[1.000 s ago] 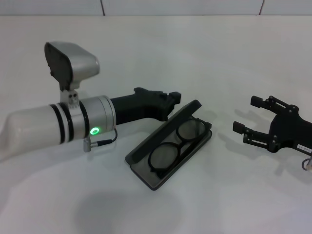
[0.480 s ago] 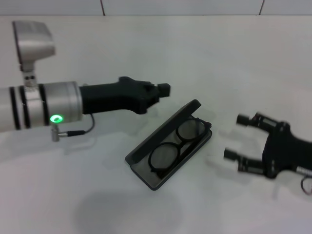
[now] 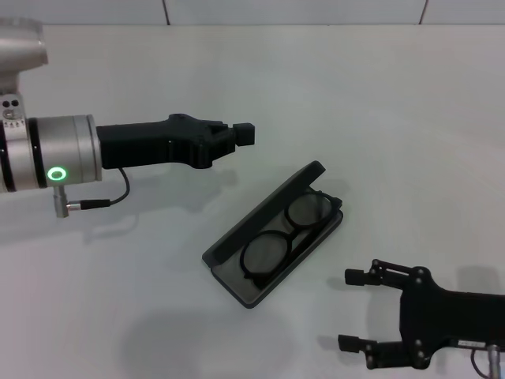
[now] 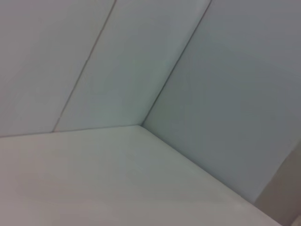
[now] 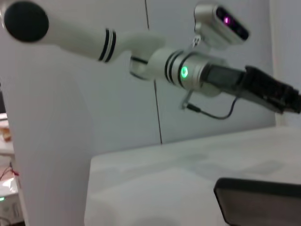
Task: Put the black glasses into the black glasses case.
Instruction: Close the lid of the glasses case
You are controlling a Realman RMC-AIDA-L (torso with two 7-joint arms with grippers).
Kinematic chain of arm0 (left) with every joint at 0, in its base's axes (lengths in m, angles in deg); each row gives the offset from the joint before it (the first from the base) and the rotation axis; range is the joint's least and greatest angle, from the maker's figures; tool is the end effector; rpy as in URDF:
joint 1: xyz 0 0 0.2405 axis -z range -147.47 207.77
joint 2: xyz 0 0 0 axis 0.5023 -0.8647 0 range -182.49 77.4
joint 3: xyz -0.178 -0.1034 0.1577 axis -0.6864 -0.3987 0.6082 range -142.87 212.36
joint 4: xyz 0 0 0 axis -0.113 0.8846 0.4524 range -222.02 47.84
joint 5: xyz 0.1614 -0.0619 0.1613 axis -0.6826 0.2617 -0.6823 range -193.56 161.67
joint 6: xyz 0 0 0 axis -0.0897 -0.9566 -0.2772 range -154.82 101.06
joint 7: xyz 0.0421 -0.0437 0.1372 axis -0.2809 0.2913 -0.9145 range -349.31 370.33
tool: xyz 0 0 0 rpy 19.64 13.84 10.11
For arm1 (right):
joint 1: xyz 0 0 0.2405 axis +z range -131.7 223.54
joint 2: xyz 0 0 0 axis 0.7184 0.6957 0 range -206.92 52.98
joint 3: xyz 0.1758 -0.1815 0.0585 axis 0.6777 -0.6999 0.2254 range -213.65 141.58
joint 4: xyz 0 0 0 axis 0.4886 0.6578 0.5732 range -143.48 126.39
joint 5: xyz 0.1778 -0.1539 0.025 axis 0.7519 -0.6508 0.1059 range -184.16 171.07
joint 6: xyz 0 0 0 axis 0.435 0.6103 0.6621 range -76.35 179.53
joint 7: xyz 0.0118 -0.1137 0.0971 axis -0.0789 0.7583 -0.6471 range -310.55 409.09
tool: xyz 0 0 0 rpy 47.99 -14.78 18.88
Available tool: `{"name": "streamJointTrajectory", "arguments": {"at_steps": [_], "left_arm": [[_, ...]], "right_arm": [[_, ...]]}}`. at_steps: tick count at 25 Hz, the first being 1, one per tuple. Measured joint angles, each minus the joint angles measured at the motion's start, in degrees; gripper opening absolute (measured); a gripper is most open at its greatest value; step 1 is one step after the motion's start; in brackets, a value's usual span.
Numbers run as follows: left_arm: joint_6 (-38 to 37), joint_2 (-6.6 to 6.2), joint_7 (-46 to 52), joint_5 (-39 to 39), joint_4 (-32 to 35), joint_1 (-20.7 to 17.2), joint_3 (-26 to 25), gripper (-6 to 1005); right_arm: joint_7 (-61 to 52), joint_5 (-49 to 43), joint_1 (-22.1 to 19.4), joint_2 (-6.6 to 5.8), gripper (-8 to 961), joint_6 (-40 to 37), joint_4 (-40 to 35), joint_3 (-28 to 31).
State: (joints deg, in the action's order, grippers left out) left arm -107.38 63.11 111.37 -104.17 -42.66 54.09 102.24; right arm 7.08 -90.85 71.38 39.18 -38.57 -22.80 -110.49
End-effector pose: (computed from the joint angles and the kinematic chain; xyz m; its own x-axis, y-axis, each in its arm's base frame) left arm -0.2461 0.3593 -0.0100 0.6099 0.5428 0.5774 0.6421 -0.7655 0.0415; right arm 0.2959 0.2626 -0.0846 0.8240 -0.0835 -0.5604 -0.1455 -0.9871 -0.0669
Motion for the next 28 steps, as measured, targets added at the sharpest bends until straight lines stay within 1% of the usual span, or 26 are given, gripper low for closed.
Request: {"name": "streamJointTrajectory", "arguments": {"at_steps": [4, 15, 19, 23, 28], "left_arm": [[-0.1, -0.16, -0.2, -0.4, -1.0, 0.9, 0.0, 38], [-0.1, -0.35, -0.3, -0.7, -0.6, 1.8, -0.1, 39], [-0.1, -0.35, -0.2, -0.7, -0.6, 2.3, -0.1, 39], [-0.5, -0.34, -0.1, -0.7, -0.5, 2.5, -0.1, 39], [-0.8, -0.34, -0.1, -0.7, -0.5, 2.8, -0.1, 40]], "right_arm": [[-2.1, 0.6, 1.4, 0.03, 832, 1.6, 0.0, -0.6], [-5.7, 1.4, 5.1, 0.03, 833, 6.1, 0.8, -2.5], [-6.9, 2.8, 6.0, 0.03, 833, 8.5, 1.5, -4.3], [-7.1, 8.0, 6.3, 0.03, 833, 11.3, 1.4, -9.1], [-7.3, 16.9, 6.8, 0.03, 833, 15.5, 0.2, -18.5]]}}
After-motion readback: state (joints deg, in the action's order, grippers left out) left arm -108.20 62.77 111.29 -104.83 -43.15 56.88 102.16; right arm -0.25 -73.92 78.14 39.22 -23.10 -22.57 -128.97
